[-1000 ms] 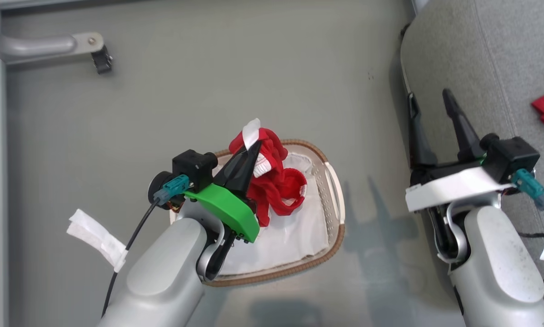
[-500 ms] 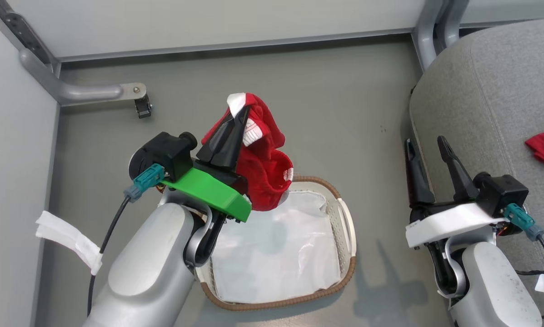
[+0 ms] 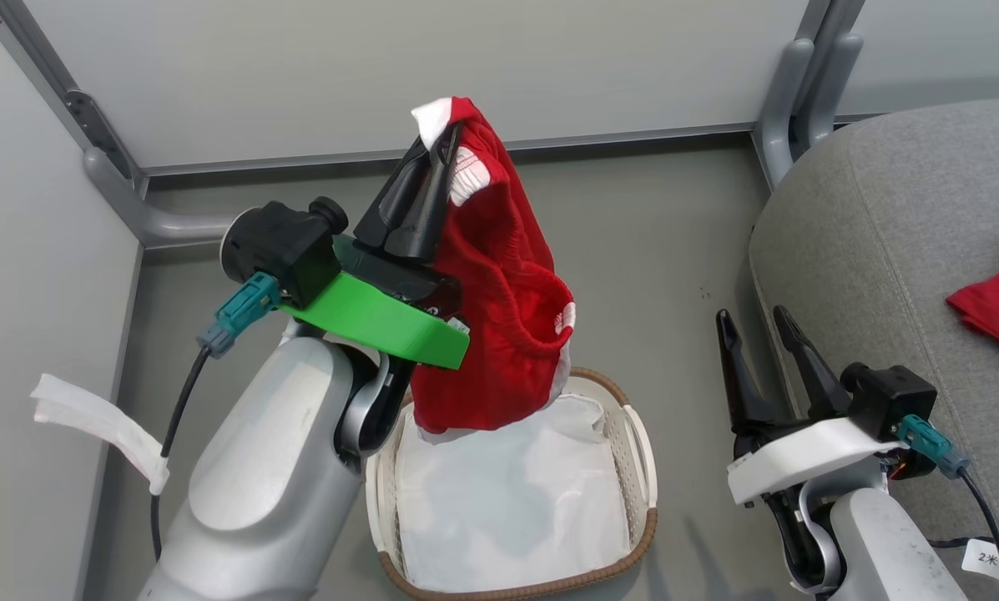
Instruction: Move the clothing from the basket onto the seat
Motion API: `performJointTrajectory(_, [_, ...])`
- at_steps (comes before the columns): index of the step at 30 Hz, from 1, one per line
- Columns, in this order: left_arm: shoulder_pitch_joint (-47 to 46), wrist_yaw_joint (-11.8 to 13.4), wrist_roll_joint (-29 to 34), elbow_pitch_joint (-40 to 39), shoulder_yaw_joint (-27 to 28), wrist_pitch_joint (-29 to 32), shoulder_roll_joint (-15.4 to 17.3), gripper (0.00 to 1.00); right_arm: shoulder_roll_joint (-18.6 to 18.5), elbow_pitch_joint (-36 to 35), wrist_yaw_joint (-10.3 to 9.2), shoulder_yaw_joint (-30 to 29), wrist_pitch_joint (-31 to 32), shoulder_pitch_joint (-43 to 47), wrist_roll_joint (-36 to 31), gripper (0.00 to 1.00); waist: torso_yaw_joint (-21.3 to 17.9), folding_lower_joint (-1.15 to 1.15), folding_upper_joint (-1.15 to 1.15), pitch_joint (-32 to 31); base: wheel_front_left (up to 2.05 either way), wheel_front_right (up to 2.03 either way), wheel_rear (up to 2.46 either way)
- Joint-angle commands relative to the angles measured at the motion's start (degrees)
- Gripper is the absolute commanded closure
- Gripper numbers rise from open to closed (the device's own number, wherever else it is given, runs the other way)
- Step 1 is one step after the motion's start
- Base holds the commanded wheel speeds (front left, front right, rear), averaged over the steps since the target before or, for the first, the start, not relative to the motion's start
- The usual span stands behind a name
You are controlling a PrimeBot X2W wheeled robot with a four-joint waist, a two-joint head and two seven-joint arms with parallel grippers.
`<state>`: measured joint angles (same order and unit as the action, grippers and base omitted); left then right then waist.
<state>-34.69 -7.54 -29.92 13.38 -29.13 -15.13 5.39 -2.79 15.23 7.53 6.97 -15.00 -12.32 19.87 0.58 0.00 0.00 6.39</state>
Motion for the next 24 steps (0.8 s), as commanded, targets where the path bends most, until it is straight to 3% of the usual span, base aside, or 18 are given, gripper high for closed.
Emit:
performJointTrajectory(1, [-0.60,0.10,0.52,-0.19,0.30,-0.01,-0.20,1.00,-0.26,0.21,-0.08,0.26,-0.27,0.86,0.55,0.00,-0.02,0.00,0.00,-0.38,0.00,0.00,0.00])
performJointTrajectory(9, [-0.02,0.10,0.14,-1.20,0.15,-0.02,-0.99,1.00,-0.24,-0.16,-0.08,2.80,-0.27,0.43,1.52,0.00,-0.05,0.00,0.00,-0.69,0.00,0.00,0.00])
performJointTrajectory(16, [0.76,0.10,0.18,-1.67,-0.15,-0.01,-1.43,1.00,-0.25,-2.61,-0.07,12.37,-0.27,-5.43,1.49,0.00,0.60,0.00,0.00,-0.40,0.00,0.00,0.00])
performJointTrajectory(24, [1.09,0.10,-0.30,-1.27,-0.93,-0.01,-1.78,1.00,-0.28,-0.43,-0.07,23.76,-0.27,-14.11,2.64,0.00,1.85,0.00,0.00,-0.16,0.00,0.00,0.00])
